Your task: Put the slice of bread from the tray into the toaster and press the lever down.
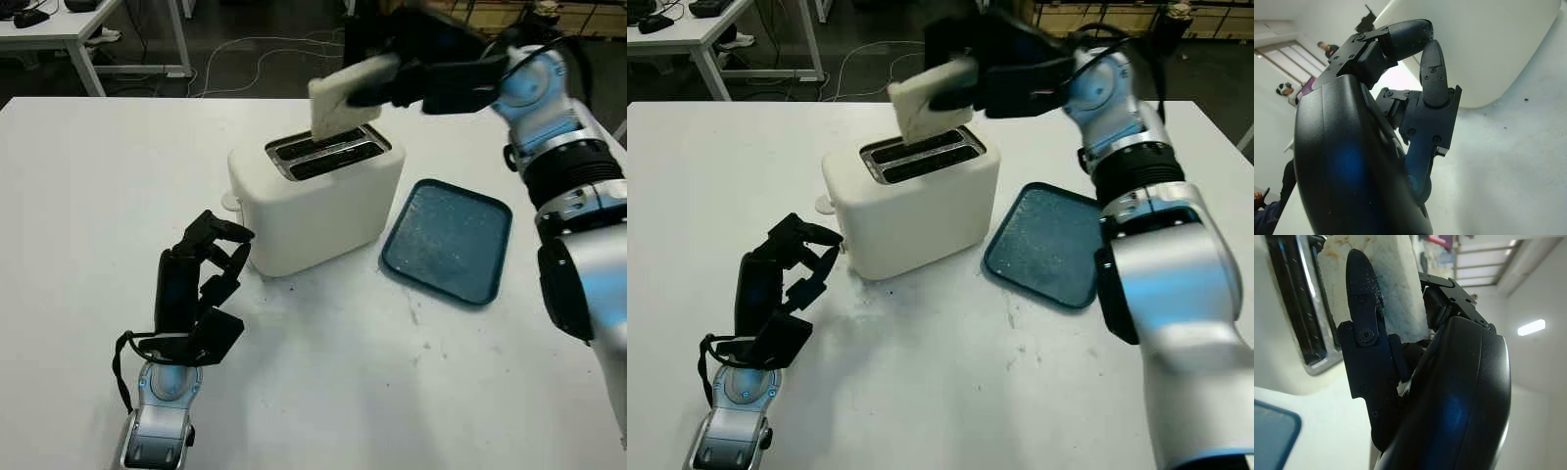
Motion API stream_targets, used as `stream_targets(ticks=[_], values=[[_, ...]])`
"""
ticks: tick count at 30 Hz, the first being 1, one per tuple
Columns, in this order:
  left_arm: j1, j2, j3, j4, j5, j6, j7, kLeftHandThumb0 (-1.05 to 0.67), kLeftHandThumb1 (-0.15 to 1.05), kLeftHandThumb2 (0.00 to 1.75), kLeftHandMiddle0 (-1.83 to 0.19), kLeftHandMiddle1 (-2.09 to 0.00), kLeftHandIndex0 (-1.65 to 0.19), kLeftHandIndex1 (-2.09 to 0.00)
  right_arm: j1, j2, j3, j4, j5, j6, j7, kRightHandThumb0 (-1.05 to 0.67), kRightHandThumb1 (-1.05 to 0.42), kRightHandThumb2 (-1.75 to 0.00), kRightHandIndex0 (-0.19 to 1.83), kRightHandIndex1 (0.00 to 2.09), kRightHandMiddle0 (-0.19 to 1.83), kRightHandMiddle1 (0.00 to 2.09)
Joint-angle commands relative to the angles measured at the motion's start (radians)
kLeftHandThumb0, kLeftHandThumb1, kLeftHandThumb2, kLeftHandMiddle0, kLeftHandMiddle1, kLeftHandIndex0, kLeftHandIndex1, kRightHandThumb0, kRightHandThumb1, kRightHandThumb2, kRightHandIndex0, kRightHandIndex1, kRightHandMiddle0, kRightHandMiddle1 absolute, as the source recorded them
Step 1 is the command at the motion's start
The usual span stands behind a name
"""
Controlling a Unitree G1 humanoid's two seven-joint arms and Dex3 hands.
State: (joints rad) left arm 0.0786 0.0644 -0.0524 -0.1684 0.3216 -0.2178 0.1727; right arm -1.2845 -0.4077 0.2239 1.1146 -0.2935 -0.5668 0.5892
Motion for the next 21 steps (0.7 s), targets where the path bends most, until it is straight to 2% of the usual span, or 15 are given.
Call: stream_targets(ticks=[1, 10, 17, 21], values=[[-0.001, -0.002, -0.001, -0.004, 0.0, -0.003, 0.002, -0.33, 0.92, 0.45, -0.61, -1.75, -0.55, -1.26, 0.007, 0.015, 0.001, 0.005, 0.01, 0.032, 0.023, -0.56, -0.92, -0.17, 1.16, 1.75, 0.96, 1.75], [-0.003, -0.003, 0.0, 0.009, -0.001, -0.006, 0.005, -0.33, 0.92, 0.45, -0.62, -1.75, -0.56, -1.28, 0.004, 0.016, -0.062, -0.003, 0.078, 0.126, 0.111, -0.6, -0.92, -0.18, 1.18, 1.75, 1.02, 1.75], [-0.001, -0.005, -0.004, 0.008, 0.004, -0.001, 0.003, -0.34, 0.92, 0.46, -0.6, -1.75, -0.54, -1.29, -0.002, -0.021, -0.068, -0.028, 0.06, 0.106, 0.084, -0.63, -0.92, -0.19, 1.15, 1.75, 1.0, 1.75], [-0.001, -0.009, -0.004, 0.011, 0.001, -0.007, 0.006, -0.34, 0.92, 0.46, -0.61, -1.75, -0.54, -1.29, 0.005, -0.012, -0.075, -0.017, 0.076, 0.129, 0.104, -0.62, -0.92, -0.2, 1.15, 1.75, 0.99, 1.75]])
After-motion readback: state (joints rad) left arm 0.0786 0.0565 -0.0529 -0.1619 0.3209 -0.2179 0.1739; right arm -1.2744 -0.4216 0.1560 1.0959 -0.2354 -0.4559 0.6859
